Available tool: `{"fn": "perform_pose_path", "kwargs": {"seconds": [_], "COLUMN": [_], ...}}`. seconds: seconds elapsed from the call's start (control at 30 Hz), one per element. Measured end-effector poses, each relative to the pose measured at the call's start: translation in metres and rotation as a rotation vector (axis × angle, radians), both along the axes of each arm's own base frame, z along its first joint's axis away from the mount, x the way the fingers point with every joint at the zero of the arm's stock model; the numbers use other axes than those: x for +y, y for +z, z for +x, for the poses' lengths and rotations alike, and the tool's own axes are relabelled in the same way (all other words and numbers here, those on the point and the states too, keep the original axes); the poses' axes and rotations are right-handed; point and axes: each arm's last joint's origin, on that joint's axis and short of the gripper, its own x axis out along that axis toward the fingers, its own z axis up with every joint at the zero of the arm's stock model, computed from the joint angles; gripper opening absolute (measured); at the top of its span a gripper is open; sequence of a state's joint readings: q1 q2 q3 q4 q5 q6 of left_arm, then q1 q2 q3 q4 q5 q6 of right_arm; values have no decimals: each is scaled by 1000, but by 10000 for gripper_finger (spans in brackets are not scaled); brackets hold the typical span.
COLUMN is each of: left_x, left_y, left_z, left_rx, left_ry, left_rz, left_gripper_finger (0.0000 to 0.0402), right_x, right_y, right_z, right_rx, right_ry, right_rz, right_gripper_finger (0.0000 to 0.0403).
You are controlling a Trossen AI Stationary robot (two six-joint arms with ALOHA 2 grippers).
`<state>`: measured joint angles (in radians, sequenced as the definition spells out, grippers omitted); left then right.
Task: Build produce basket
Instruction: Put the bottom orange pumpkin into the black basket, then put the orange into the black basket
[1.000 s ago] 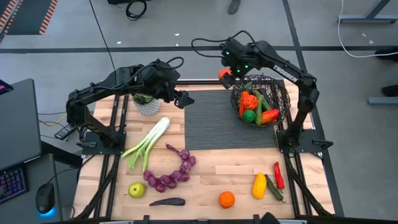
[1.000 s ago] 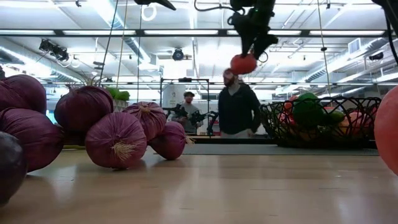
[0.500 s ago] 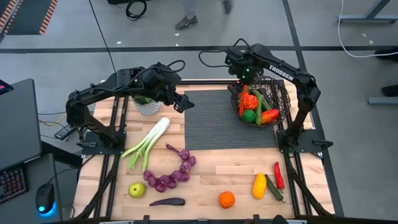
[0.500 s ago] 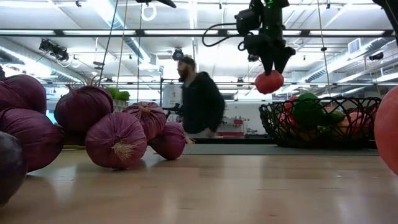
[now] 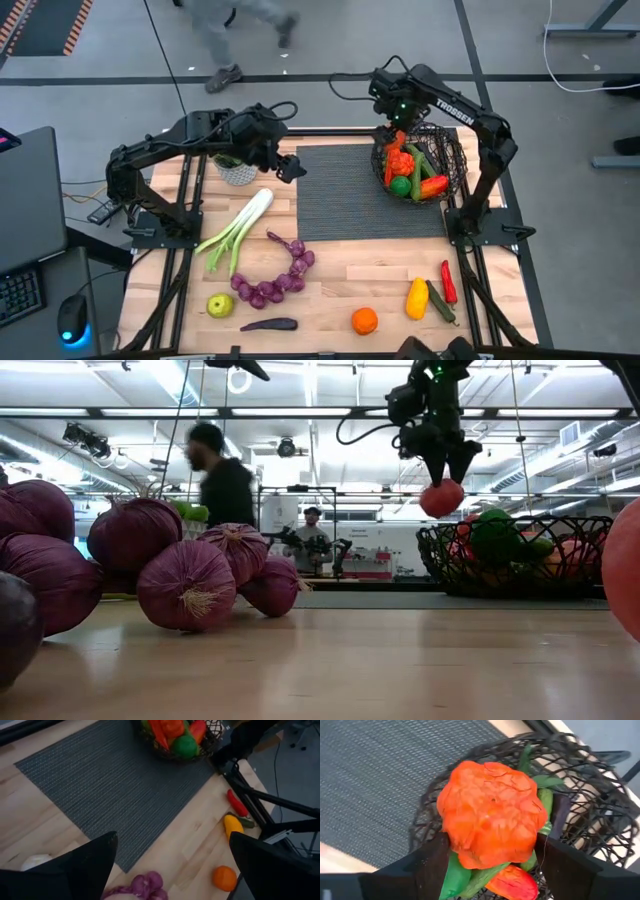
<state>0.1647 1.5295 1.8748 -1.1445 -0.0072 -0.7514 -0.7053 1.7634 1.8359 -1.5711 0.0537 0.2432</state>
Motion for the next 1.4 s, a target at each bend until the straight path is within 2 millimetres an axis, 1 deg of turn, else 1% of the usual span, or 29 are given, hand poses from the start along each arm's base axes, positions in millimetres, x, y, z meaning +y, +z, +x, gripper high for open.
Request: {"fn": "perform_pose_path", "kwargs": {"seconds": [0.1,0.17,0.37,0.47,0.53,0.63,0.7,0.8,0.87,0.97,1.03,1.13,1.23,1.4], "left_x": [0,-1,0,0,1,5,7,4,-4,-16,-21,-32,-44,-55], "left_y": [-1,-1,-1,-1,-4,-15,-21,-31,-37,-43,-45,-46,-44,-45], "left_z": [0,-1,-1,-1,0,-1,-1,0,-1,-7,-5,-7,-8,-7], "left_rx": [8,11,12,17,51,187,250,338,416,533,539,545,530,529], "left_ry": [-3,-7,-2,-4,0,47,52,-42,-134,-226,-254,-247,-248,-276], "left_rz": [0,2,-1,3,57,157,158,101,66,77,85,57,41,45], "left_gripper_finger": [391,391,391,391,391,391,391,391,391,391,391,391,391,391], "right_x": [-6,-9,-16,-16,-16,-10,-3,12,22,35,44,59,73,93], "right_y": [2,4,-4,-4,-3,-1,-1,0,0,0,1,1,1,2], "right_z": [-8,-17,-42,-47,-46,-37,-28,-15,-6,9,19,32,40,52], "right_rx": [11,13,25,-22,-67,-157,-209,-237,-237,-261,-292,-321,-306,-286], "right_ry": [-28,-54,-106,-123,-129,-119,-104,-41,5,67,114,181,233,311], "right_rz": [-23,-30,19,66,102,165,209,256,264,251,243,229,210,130], "right_gripper_finger": [302,306,311,312,312,311,311,311,311,311,311,311,311,310]}}
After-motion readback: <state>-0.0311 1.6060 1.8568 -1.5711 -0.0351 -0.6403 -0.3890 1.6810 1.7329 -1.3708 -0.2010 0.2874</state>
